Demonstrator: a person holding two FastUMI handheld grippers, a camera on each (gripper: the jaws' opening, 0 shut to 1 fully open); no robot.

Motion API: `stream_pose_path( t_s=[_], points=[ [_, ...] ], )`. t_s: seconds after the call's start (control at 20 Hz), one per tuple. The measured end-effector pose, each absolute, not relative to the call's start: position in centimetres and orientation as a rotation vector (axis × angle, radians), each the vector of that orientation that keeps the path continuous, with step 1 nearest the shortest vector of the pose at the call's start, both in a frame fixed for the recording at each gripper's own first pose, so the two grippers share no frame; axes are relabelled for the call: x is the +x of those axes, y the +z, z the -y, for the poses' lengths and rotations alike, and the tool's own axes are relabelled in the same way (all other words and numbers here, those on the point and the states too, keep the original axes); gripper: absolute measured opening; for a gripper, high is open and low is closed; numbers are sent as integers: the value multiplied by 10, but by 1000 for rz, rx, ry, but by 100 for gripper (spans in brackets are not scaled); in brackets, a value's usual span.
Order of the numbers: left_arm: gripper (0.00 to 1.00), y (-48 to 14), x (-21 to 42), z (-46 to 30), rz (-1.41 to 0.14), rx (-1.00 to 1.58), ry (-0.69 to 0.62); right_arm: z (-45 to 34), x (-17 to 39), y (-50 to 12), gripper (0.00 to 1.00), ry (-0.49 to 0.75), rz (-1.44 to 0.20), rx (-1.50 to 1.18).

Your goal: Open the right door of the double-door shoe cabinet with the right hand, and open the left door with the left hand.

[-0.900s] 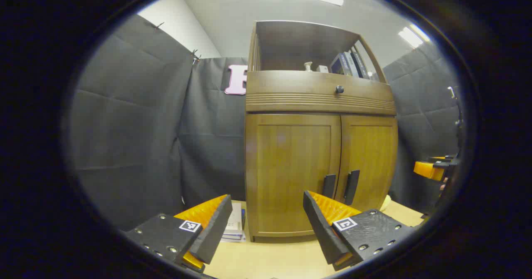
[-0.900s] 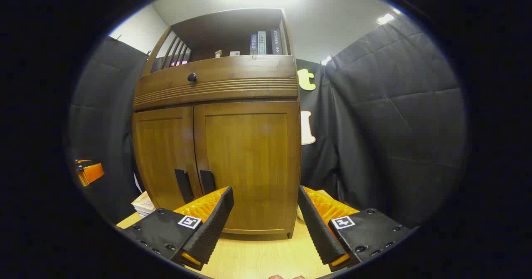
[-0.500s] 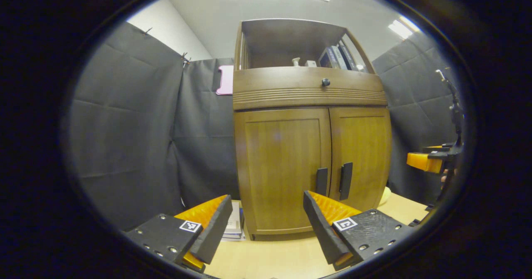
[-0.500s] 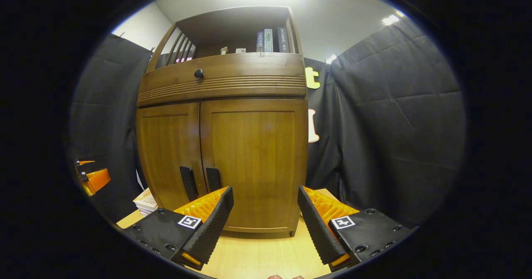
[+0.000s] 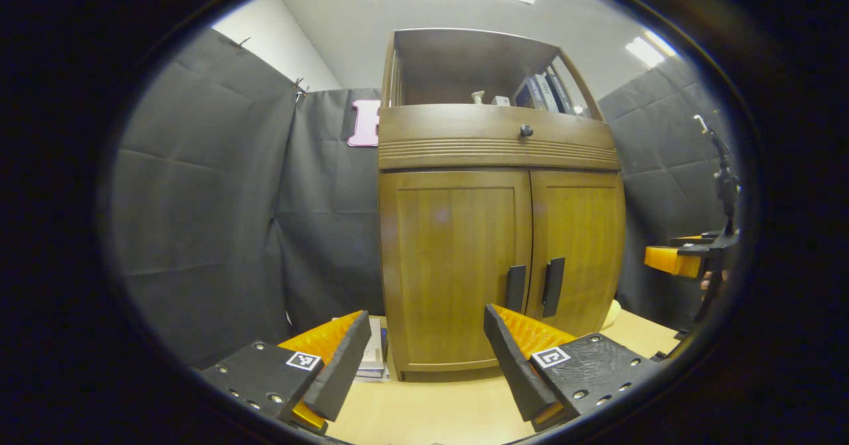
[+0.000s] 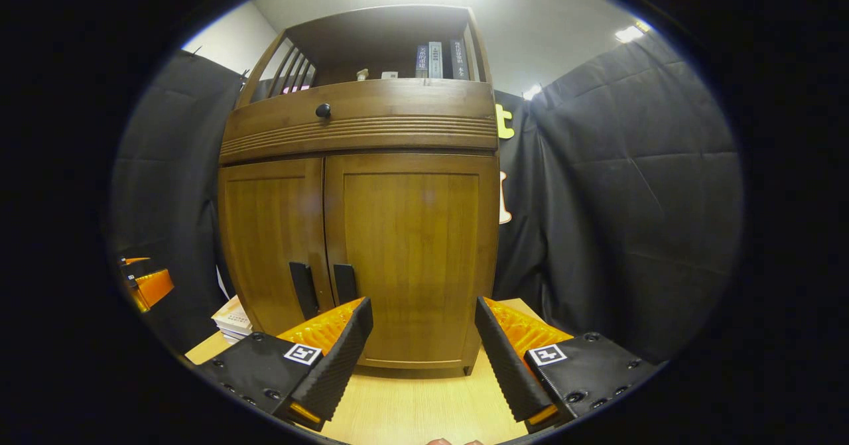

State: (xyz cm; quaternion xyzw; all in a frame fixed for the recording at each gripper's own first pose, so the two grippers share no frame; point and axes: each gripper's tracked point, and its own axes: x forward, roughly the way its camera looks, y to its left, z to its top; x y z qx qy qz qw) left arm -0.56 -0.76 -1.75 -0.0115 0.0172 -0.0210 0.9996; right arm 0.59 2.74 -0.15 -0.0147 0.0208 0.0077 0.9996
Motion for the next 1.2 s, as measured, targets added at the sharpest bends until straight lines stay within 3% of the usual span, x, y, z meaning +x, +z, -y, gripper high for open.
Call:
stream_pose_path(
  t_s=[0.6, 1.2],
  points=[
    [100, -46, -15, -39, -75, -62, 41, -76, 74, 12, 97, 66, -51, 7],
    [96, -79, -4, -71, -135, -110, 105, -135, 133, -23, 98, 126, -135, 25]
  ],
)
